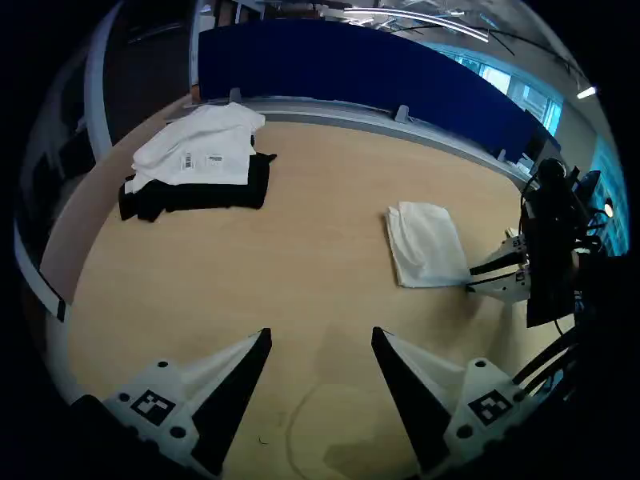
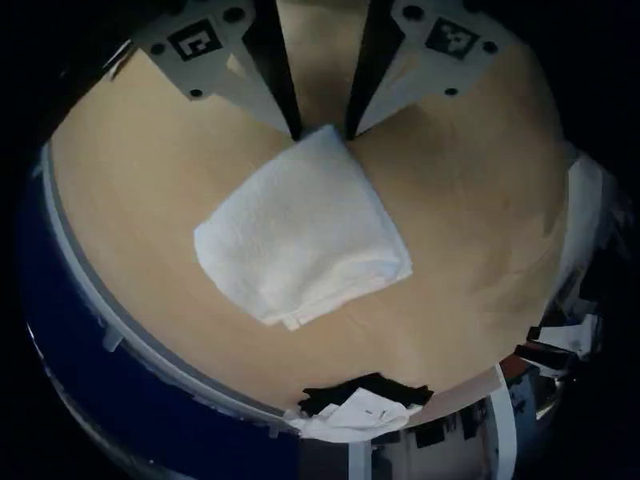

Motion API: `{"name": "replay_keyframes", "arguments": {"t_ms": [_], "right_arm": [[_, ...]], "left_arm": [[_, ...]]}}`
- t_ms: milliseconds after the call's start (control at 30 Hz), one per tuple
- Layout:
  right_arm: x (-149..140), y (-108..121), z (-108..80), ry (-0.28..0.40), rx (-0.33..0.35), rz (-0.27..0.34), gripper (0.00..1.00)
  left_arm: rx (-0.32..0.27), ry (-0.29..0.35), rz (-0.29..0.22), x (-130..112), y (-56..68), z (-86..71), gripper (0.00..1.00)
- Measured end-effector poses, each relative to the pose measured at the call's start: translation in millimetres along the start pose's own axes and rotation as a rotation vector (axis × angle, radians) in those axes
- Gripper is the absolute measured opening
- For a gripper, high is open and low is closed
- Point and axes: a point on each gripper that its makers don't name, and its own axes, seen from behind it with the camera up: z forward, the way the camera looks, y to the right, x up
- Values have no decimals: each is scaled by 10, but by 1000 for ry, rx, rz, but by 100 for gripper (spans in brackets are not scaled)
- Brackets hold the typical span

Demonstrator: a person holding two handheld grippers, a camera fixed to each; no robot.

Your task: Fold towel

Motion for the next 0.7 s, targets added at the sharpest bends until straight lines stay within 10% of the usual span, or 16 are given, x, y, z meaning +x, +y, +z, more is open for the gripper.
{"name": "replay_keyframes", "arguments": {"t_ms": [267,700], "right_arm": [[12,-18,20,2,6,40,7],[159,40,-82,50,-27,16,4]], "left_arm": [[0,2,3,5,-10,-2,93],[-2,4,6,-3,-13,-30,93]]}}
